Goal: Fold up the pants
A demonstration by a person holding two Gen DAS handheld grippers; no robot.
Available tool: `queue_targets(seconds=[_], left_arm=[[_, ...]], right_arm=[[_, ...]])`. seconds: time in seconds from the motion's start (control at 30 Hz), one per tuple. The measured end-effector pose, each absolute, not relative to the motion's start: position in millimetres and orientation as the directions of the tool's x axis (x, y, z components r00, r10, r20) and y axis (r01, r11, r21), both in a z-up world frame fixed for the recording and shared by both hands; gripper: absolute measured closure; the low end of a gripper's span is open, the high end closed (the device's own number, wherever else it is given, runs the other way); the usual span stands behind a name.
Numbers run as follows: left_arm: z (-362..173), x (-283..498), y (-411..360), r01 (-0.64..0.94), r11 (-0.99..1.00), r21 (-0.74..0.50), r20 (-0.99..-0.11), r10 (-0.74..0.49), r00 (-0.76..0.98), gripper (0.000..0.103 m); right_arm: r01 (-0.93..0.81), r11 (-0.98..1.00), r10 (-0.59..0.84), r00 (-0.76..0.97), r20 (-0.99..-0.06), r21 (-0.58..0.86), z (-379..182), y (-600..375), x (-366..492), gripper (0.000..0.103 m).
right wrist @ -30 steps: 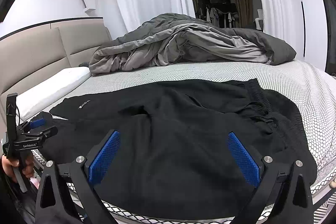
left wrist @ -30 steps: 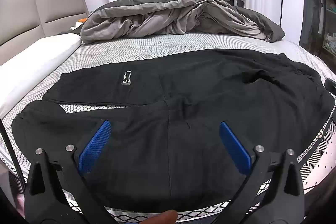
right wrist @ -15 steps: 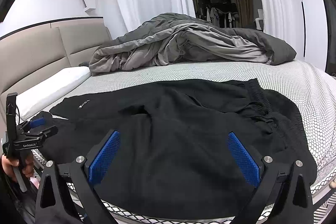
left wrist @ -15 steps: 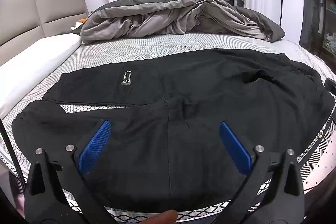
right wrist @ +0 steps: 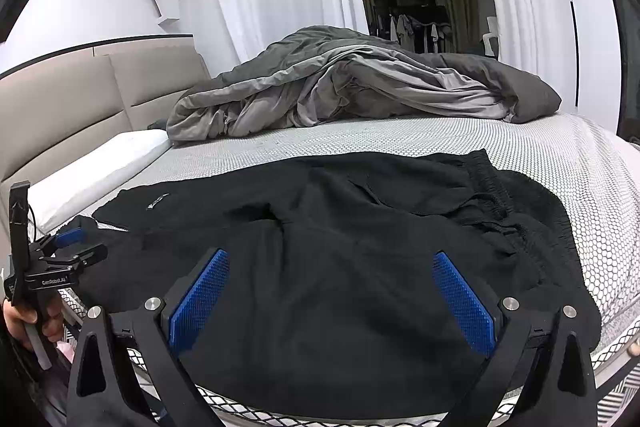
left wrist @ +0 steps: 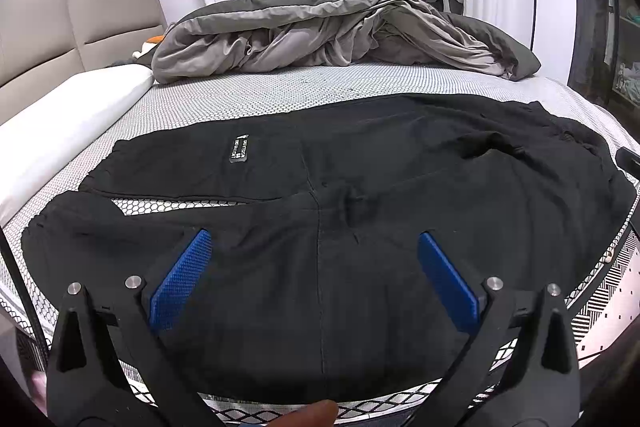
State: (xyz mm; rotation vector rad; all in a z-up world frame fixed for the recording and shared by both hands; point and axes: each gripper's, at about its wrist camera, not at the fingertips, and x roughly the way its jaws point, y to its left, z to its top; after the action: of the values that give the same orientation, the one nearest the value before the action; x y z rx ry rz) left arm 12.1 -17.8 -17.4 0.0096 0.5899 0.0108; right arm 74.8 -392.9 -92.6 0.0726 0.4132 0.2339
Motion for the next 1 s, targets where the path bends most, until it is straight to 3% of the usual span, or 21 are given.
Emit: queue_targets(seconds=[0.27,0.47,0.53,0.8,1.0], left_arm=[[-13,11,-15,-0.020,1.000,0.004,-0.537,0.019,0.843,0.001],[-3,8,-5,-0.032,0.999,-0.015,-0.531,0.019,0.847,0.001],[0,10,3,-0.034,0.999,-0.033,-0.546,0.011,0.838,0.001],[26,12,68,-0.096,0.989,-0.108,-0.558,0.020,0.829,0.001],[54,50,147,-0.180,0.981,-0.068,-0.596,0.104,0.796,0.001]], right_arm=[[-0.178,0.974,0.219,0.891,-0.399,0.137,-93,-408,77,0.000],[-0.192,0.945,0.295,0.851,-0.436,0.264,-99,-428,94,0.000],[-0.194,0.946,0.302,0.820,-0.486,0.261,-97,-431,102,0.000],[-0.209,0.965,0.260,0.823,-0.505,0.155,-66,-442,104,0.000],[-0.209,0.948,0.311,0.759,-0.572,0.239,-53,-477,141,0.002]])
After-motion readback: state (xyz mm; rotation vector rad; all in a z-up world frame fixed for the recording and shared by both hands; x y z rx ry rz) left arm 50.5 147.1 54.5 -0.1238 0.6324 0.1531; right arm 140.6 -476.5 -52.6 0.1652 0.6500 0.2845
